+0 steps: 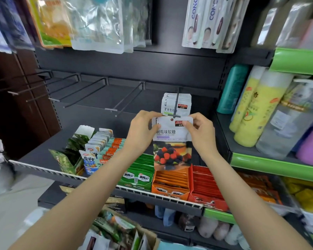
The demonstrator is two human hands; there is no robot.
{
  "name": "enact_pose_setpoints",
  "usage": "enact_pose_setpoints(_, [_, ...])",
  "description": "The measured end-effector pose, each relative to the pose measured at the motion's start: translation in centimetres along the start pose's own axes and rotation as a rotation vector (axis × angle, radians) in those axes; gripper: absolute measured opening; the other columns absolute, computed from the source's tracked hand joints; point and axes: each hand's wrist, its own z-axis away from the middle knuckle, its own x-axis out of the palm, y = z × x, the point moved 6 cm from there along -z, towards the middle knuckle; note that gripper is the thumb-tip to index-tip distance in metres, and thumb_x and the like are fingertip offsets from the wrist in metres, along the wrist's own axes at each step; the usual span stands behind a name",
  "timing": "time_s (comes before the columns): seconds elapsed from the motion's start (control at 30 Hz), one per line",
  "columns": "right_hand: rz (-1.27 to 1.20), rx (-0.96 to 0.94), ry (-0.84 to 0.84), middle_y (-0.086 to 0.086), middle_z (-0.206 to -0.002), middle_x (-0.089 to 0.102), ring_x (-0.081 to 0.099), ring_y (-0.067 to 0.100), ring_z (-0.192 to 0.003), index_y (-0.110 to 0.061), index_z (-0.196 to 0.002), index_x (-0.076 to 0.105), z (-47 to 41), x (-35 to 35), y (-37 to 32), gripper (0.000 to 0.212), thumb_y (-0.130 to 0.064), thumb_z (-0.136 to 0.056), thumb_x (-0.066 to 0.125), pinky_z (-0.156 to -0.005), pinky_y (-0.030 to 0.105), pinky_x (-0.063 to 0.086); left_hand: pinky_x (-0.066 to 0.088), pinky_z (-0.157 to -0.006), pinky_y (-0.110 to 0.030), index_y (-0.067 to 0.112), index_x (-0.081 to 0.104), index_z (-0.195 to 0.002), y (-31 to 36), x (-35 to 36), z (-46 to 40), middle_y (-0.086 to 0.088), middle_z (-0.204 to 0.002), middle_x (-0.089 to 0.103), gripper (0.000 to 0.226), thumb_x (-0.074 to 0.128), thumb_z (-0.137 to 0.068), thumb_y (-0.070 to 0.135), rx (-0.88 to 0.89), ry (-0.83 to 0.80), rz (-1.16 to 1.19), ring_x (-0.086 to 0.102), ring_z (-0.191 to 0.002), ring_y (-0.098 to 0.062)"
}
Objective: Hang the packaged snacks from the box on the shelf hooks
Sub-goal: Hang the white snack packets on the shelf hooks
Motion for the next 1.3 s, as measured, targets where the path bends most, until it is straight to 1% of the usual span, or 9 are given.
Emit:
enact_pose_setpoints(0.17, [0.012,0.032,0.034,-0.001,-0.091,0.069,0.065,0.010,-0.086,-0.011,-0.090,0.062,0.0,0.3,1.0,0.005,-0.016,-0.089,0.061,-0.071,0.025,0.050,0.037,-0.091,-0.020,0.018,0.059,-0.126,0.0,0.9,0.0,-0.004,-0.120,0.054,0.039,0.060,-0.088,0.006,-0.008,-0.023,-0.009,0.054,-0.100,-0.019])
enact_pose_setpoints(0.33, [0.019,-0.017,0.102,-0.005,-0.096,0.067,0.062,0.006,-0.086,-0.013,-0.099,0.060,0.6,0.2,0.6,0.009,-0.014,-0.090,0.060,-0.070,0.019,0.048,0.033,-0.101,-0.020,0.017,0.052,-0.134,-0.2,1.7,0.5,-0.005,-0.136,0.047,0.045,0.056,-0.090,0.005,0.025,-0.059,-0.043,0.049,-0.119,-0.018])
enact_pose_setpoints(0.5, [0.042,-0.133,0.143,0.000,-0.094,0.066,0.057,0.010,-0.072,-0.015,-0.106,0.056,0.8,0.0,-0.3,0.017,-0.009,-0.090,0.057,-0.057,0.017,0.039,0.031,-0.099,-0.019,0.019,0.049,-0.136,-0.2,2.3,0.4,-0.004,-0.140,0.044,0.047,0.054,-0.091,0.005,0.027,-0.018,-0.037,0.049,-0.118,-0.020])
enact_pose_setpoints(0.6, [0.058,-0.154,0.139,-0.002,-0.102,0.065,0.053,-0.006,-0.068,-0.013,-0.106,0.059,0.8,0.3,0.1,0.016,-0.009,-0.091,0.056,-0.057,0.006,0.036,0.031,-0.099,-0.018,0.018,0.047,-0.138,-0.6,3.0,0.1,-0.004,-0.141,0.042,0.048,0.053,-0.092,0.006,0.016,-0.023,-0.043,0.050,-0.117,-0.022])
enact_pose_setpoints(0.73, [0.120,-0.159,0.138,-0.002,-0.105,0.064,0.051,0.001,-0.081,-0.015,-0.107,0.060,-0.2,0.7,1.2,0.016,-0.014,-0.091,0.057,-0.067,0.002,0.036,0.027,-0.102,-0.016,0.019,0.045,-0.139,-1.4,4.3,-0.8,-0.005,-0.146,0.037,0.049,0.052,-0.092,0.006,-0.012,-0.038,-0.060,0.040,-0.131,-0.019])
enact_pose_setpoints(0.87, [0.267,-0.154,0.116,0.002,-0.116,0.050,0.045,0.002,-0.094,-0.016,-0.117,0.057,-1.9,1.3,2.0,0.025,-0.012,-0.092,0.055,-0.071,-0.003,0.033,0.030,-0.099,-0.018,0.026,0.040,-0.142,-1.9,5.6,-2.8,-0.008,-0.144,0.036,0.053,0.050,-0.093,0.007,-0.056,-0.049,-0.053,0.041,-0.128,-0.021])
enact_pose_setpoints(1.1, [0.365,-0.078,0.047,0.004,-0.123,0.036,0.047,0.009,-0.094,-0.020,-0.128,0.048,-6.6,2.8,4.4,0.041,0.001,-0.092,0.050,-0.076,0.026,0.051,0.038,-0.094,-0.026,0.027,0.024,-0.149,-2.9,8.6,-7.7,-0.015,-0.128,0.043,0.062,0.047,-0.094,0.008,-0.121,-0.191,-0.089,0.048,-0.115,-0.026])
enact_pose_setpoints(1.23, [0.469,-0.037,0.045,0.006,-0.123,0.034,0.052,0.017,-0.090,-0.020,-0.129,0.045,-9.1,3.4,5.3,0.045,0.002,-0.090,0.049,-0.067,0.031,0.052,0.031,-0.089,-0.015,0.027,0.021,-0.149,-3.5,9.8,-9.8,-0.013,-0.121,0.042,0.062,0.044,-0.095,0.007,-0.174,-0.222,-0.063,0.049,-0.112,-0.028])
enact_pose_setpoints(1.3, [0.492,-0.006,0.019,0.007,-0.123,0.032,0.052,0.020,-0.090,-0.020,-0.131,0.042,-9.8,3.8,5.7,0.050,0.005,-0.088,0.048,-0.067,0.033,0.052,0.030,-0.079,-0.012,0.027,0.022,-0.149,-3.6,10.1,-10.6,-0.012,-0.115,0.041,0.060,0.042,-0.096,0.006,-0.185,-0.204,-0.049,0.050,-0.098,-0.026])
